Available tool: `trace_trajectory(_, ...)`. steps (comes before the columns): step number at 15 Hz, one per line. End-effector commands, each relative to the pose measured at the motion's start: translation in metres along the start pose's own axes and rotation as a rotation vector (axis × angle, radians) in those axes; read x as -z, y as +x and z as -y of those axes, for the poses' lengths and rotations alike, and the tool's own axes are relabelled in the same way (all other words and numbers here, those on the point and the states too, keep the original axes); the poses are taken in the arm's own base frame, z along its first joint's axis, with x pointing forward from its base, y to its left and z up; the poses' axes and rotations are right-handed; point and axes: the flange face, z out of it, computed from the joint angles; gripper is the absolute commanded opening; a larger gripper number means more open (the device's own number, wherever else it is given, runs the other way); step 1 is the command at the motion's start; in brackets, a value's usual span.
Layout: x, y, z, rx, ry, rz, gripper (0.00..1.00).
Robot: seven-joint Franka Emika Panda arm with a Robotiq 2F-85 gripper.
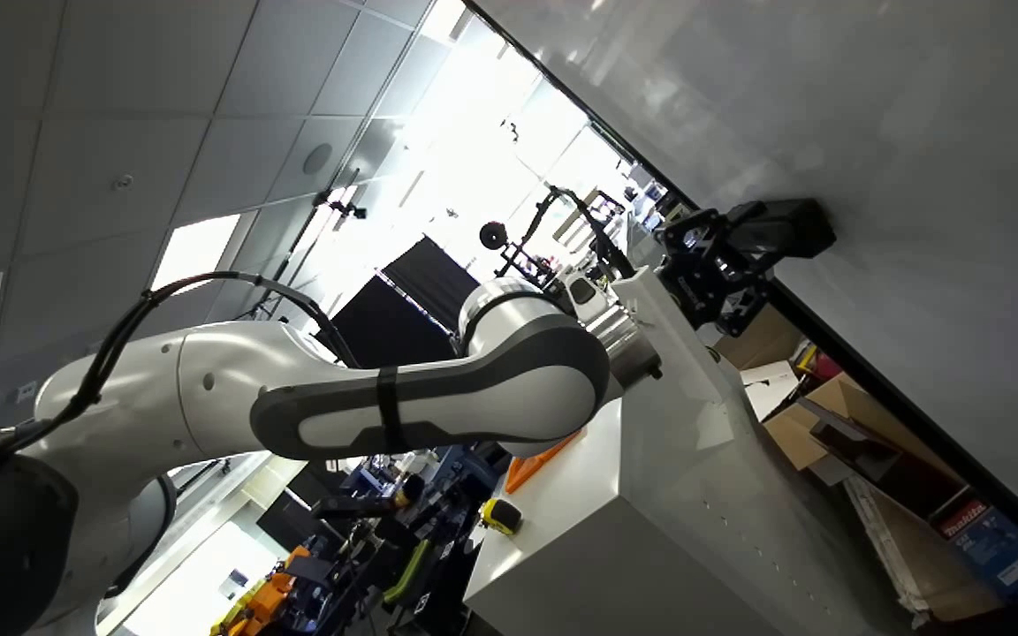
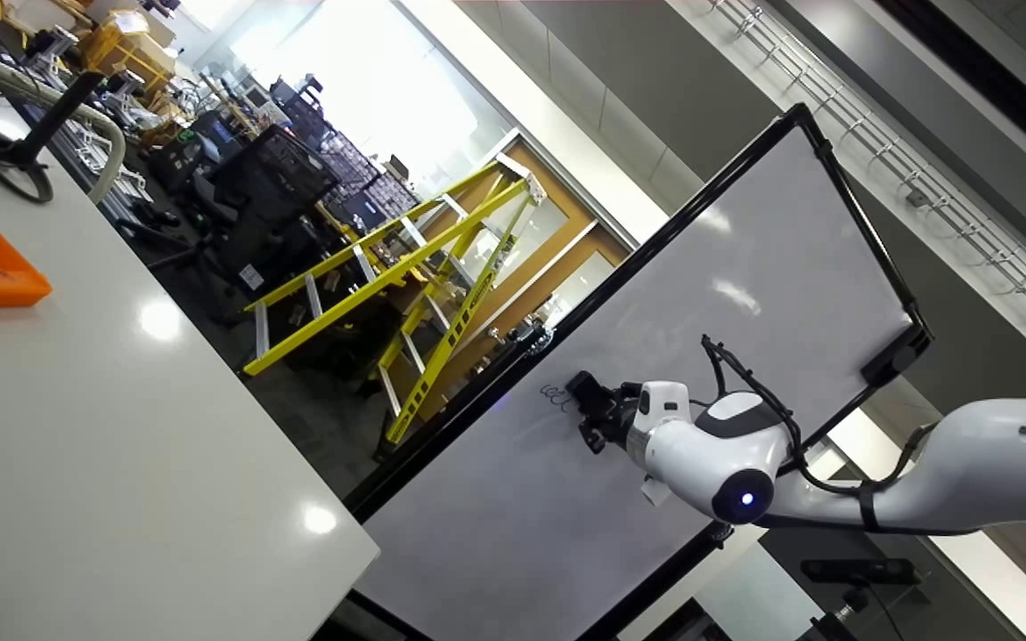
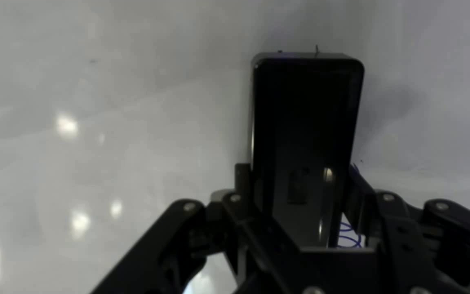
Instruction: Use the duster to erase the writings on the white board
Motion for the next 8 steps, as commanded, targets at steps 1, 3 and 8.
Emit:
trace_trajectory(1, -0.015, -0.001, 0.003, 0.017, 0.02, 0.003, 0.3)
trace_trajectory(3, -0.018, 0.0, 0.008, 0.023, 0.03, 0.002, 0.3)
trace_trajectory(8, -0.031, 0.004, 0.027, 0.047, 0.067, -0.005, 0.3)
